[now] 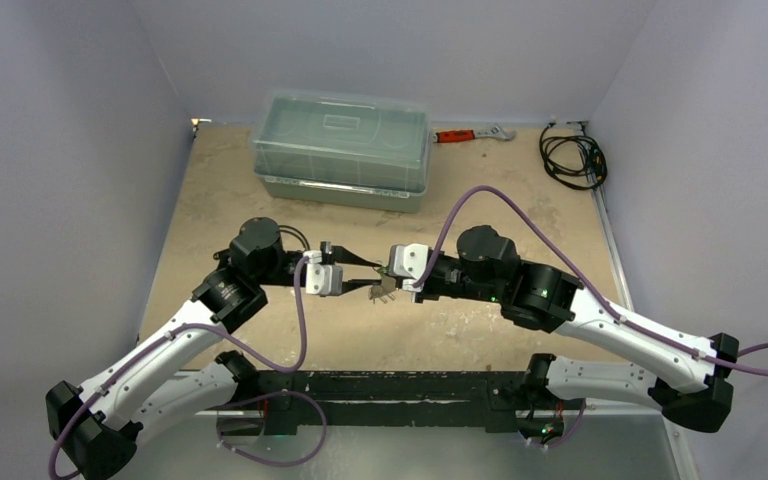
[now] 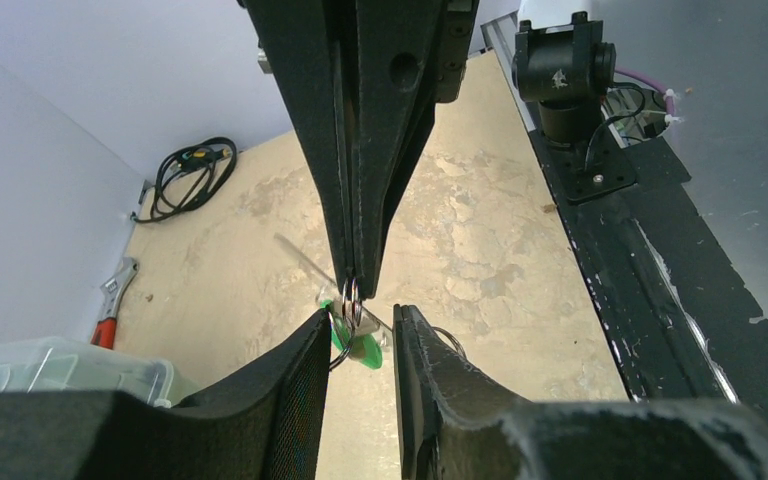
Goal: Put the keys on the keyring
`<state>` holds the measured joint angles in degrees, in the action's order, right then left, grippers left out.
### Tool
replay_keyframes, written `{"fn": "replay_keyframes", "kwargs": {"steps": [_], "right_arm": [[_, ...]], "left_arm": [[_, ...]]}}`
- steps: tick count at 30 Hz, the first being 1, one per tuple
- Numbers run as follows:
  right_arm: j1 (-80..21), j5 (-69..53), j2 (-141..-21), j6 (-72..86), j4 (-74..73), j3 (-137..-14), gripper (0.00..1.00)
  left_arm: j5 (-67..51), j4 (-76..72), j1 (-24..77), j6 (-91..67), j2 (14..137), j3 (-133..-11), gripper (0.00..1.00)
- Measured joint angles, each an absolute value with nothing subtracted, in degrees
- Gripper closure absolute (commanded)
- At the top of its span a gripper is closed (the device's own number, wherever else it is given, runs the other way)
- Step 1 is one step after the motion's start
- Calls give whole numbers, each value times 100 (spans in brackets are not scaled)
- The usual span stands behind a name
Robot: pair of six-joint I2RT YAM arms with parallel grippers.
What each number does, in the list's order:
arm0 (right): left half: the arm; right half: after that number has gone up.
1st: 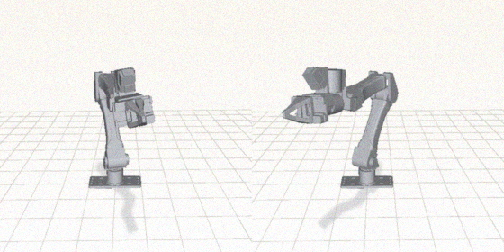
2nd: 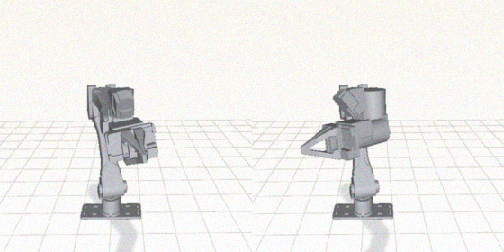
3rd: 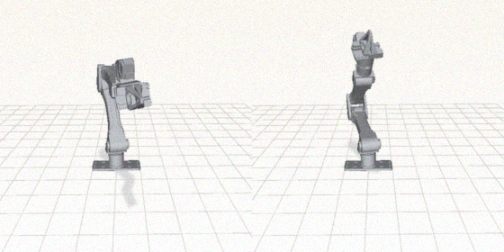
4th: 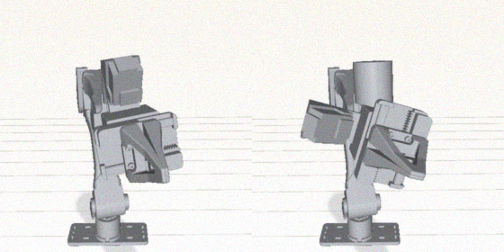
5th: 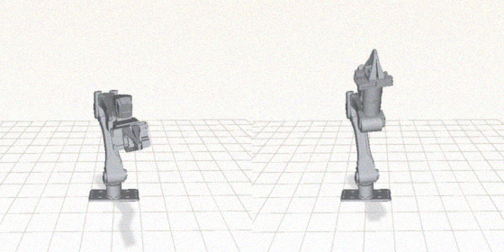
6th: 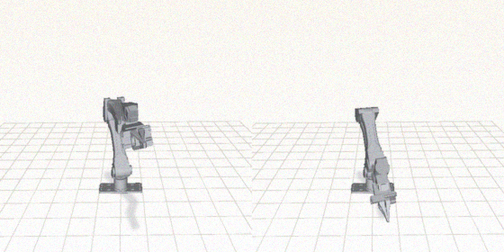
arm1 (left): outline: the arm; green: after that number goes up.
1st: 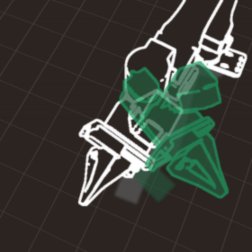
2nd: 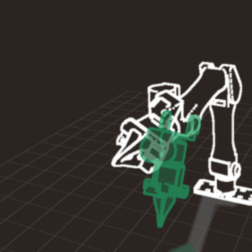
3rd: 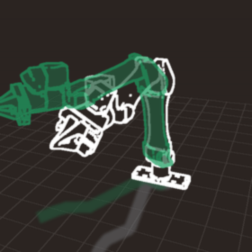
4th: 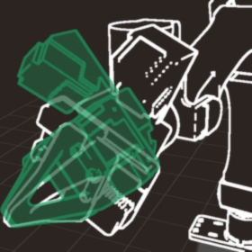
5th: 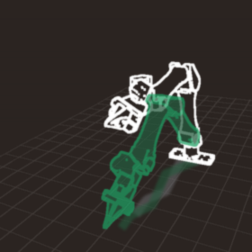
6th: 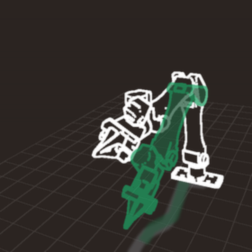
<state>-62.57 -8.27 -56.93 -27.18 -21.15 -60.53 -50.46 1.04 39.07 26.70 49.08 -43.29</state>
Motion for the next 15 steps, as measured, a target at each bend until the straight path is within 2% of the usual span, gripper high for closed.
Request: {"fn": "replay_keyframes", "kwargs": {"steps": [8, 10, 15], "right_arm": [[-6257, -845, -5647, -2716, -2147, -6053, 100], [-6252, -854, -5647, -2718, -2147, -6055, 100], [-6224, -871, -5647, -2720, -2145, -6082, 100]], "left_arm": [[-4856, 45, 3907, 2655, 4919, -4327, 60], [-4792, -36, 3907, 2611, 4917, -4324, 63], [-4751, -233, 3907, 2484, 4919, -4322, 78]]}}
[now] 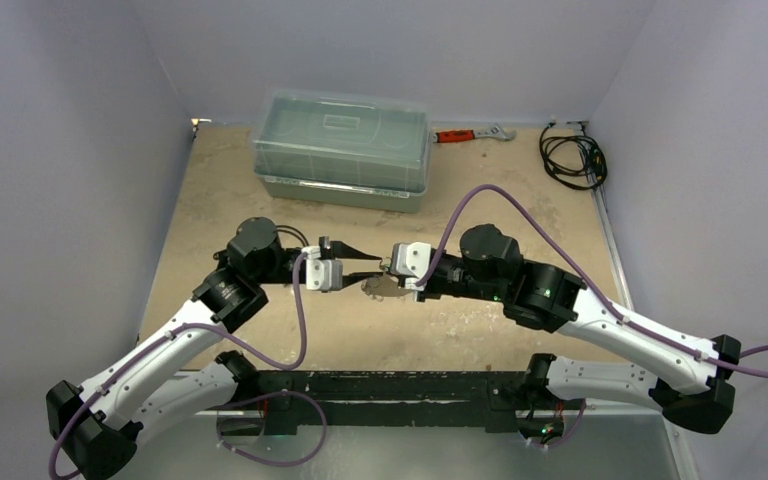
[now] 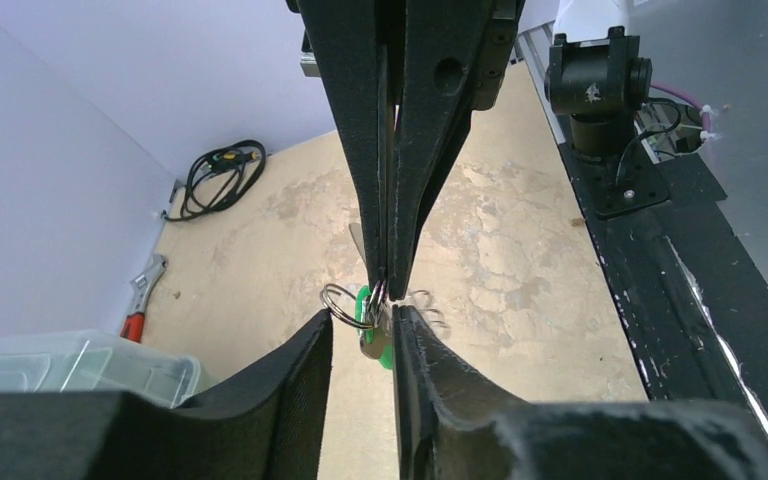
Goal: Put the keys on the keyring
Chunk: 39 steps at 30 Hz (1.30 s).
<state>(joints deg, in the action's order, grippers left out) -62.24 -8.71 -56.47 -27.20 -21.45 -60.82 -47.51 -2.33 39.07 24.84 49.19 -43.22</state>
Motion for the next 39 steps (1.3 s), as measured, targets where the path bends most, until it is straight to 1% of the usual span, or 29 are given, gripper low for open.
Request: {"fn": "replay_keyframes", "kwargs": {"steps": [2, 3, 4, 5, 7, 9, 10, 11, 15, 22, 24, 34, 39], "right_arm": [[-6224, -873, -5647, -2720, -2145, -6084, 100], [-6222, -875, -5647, -2720, -2147, -6084, 100], [-6222, -878, -5647, -2718, -2150, -6084, 100], [-6224, -884, -5647, -2716, -2150, -6084, 100], [-6224, -969, -5647, -2703, -2156, -6084, 100], [-6226, -1046, -5647, -2703, -2154, -6084, 100], [-6226, -1083, -5647, -2705, -2156, -6088, 100], [-6226, -1135, -5647, -2705, -2161, -6104, 100], [-6226, -1284, -5642, -2703, -2191, -6215, 100], [-6226, -1809, -5629, -2668, -2388, -6560, 100], [-6226, -1997, -5629, -2648, -2429, -6648, 100], [-6224, -2198, -5655, -2456, -2364, -6663, 100], [-6224, -2193, -5655, -2418, -2261, -6663, 100]], "left_arm": [[-4751, -246, 3907, 2456, 4923, -4322, 79], [-4755, -237, 3907, 2462, 4928, -4324, 74], [-4755, -191, 3907, 2462, 4934, -4340, 66], [-4753, -143, 3907, 2473, 4934, -4355, 56], [-4716, 19, 3907, 2539, 4912, -4418, 43], [-4589, 207, 3907, 2665, 4810, -4460, 34], [-4534, 285, 3903, 2751, 4729, -4462, 31], [-4445, 397, 3900, 2849, 4604, -4462, 30], [-4206, 731, 3900, 3367, 4204, -4541, 33], [-4154, 1184, 3903, 4495, 4171, -4757, 41], [-4158, 1264, 3911, 4700, 4233, -4794, 42], [-4473, 1490, 4139, 4950, 4348, -4984, 43], [-4582, 1737, 4160, 4939, 4276, -5050, 46]]}}
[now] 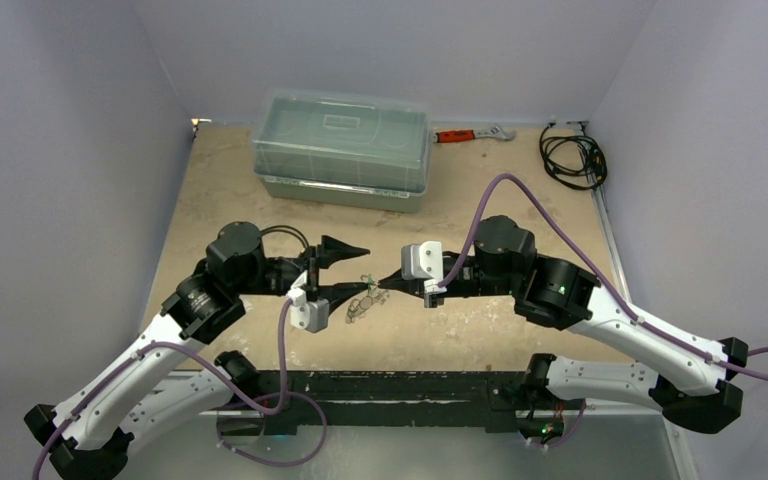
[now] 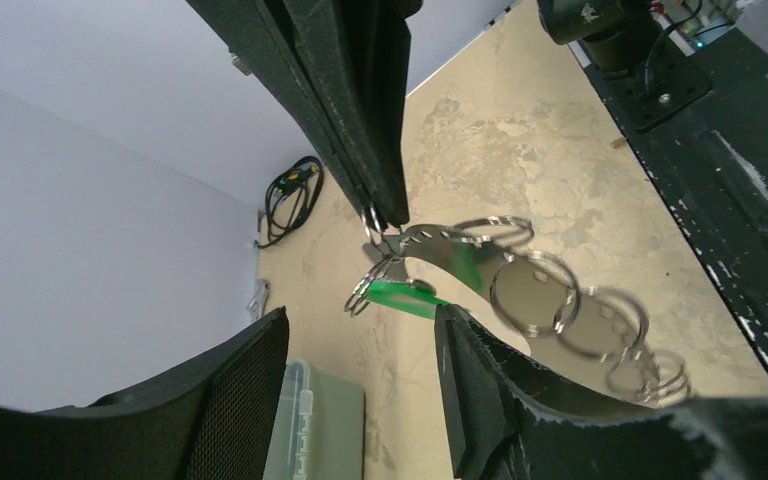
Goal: Put the keys on the keyring
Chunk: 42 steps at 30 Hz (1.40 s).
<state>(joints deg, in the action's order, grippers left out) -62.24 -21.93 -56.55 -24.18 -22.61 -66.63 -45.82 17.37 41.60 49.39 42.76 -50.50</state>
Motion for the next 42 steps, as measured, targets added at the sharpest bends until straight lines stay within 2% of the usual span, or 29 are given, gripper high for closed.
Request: {"fn": "replay_keyframes", "kwargs": {"steps": [9, 14, 25, 32, 35, 37, 42], "right_arm": [[-6224, -2156, -5660, -2399, -2224, -6663, 100], [-6224, -2121, -5660, -2399, -2224, -6663, 100], [-6224, -2027, -5660, -2392, -2171, -6661, 100], [-6224, -1990, -5660, -2392, -2163, -6661, 100], [-6222, -1988, -5660, -2392, -2163, -6661, 100], [-6219, -1959, -5658, -2392, -2161, -6661, 100], [-6217, -1896, -5658, -2401, -2163, -6661, 100]], "left_arm": [[-4786, 1802, 4219, 4840, 4298, -5052, 48], [-4906, 1643, 4230, 4703, 4431, -5054, 58], [-5092, 939, 4300, 4294, 4550, -4998, 67], [-5100, 893, 4320, 4233, 4659, -4974, 78], [-5068, 893, 4320, 4195, 4681, -4971, 89], [-5039, 906, 4320, 4158, 4698, -4969, 100], [-4904, 902, 4322, 4047, 4731, -4969, 100]]}}
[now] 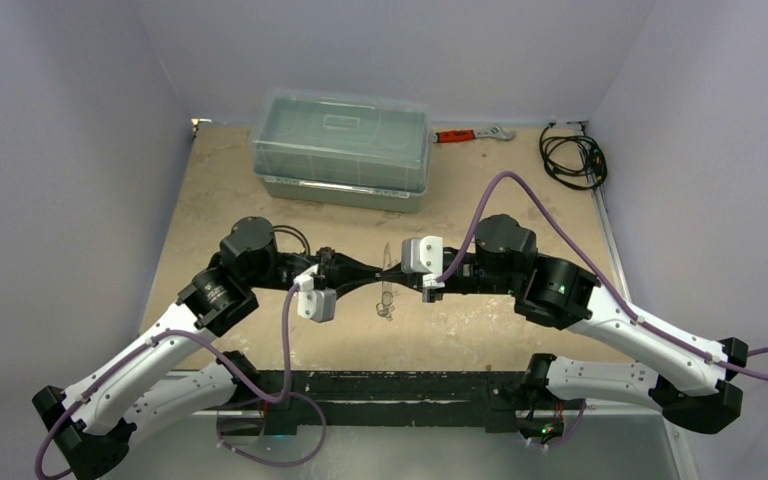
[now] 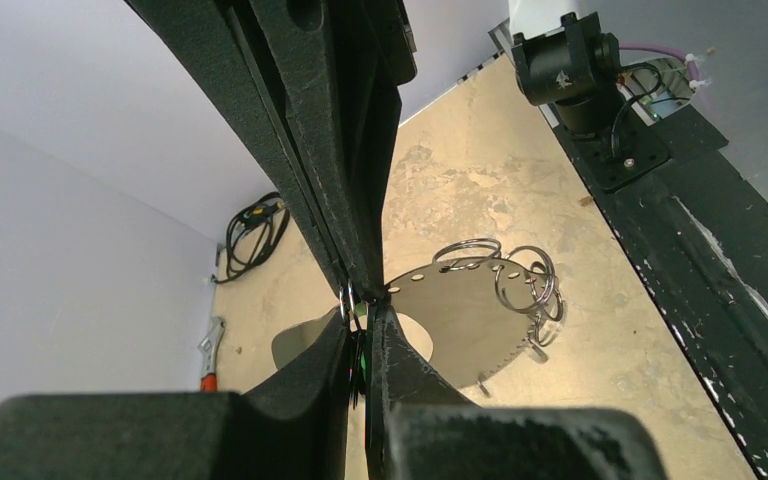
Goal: Put the keys on the keyring
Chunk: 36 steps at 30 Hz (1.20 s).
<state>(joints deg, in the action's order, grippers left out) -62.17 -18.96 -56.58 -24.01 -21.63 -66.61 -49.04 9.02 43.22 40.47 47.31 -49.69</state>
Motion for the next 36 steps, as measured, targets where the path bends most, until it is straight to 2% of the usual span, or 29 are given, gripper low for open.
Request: {"fn": "replay_keyframes", "kwargs": {"steps": [6, 12, 21, 24, 31, 36], "right_arm": [[-6187, -1850, -5655, -2403, -2139, -6659, 100], [-6182, -1479, -5623, -2440, -2106, -6576, 77], [-6200, -768, -5933, -2626, -2497, -6705, 60], [-6206, -541, -6066, -2698, -2646, -6759, 59], [-6224, -329, -6318, -2829, -2797, -6949, 74], [-6226, -292, -6488, -2873, -2886, -7067, 76]], "left_arm": [[-4659, 810, 4353, 3680, 4742, -4969, 100], [-4270, 886, 4379, 3393, 4893, -5039, 100], [-3841, 1343, 4362, 3260, 5262, -5177, 100], [-3769, 1466, 4362, 3249, 5325, -5203, 100], [-3723, 1559, 4362, 3251, 5332, -5210, 100], [-3682, 1601, 4351, 3249, 5336, -5210, 100]]}}
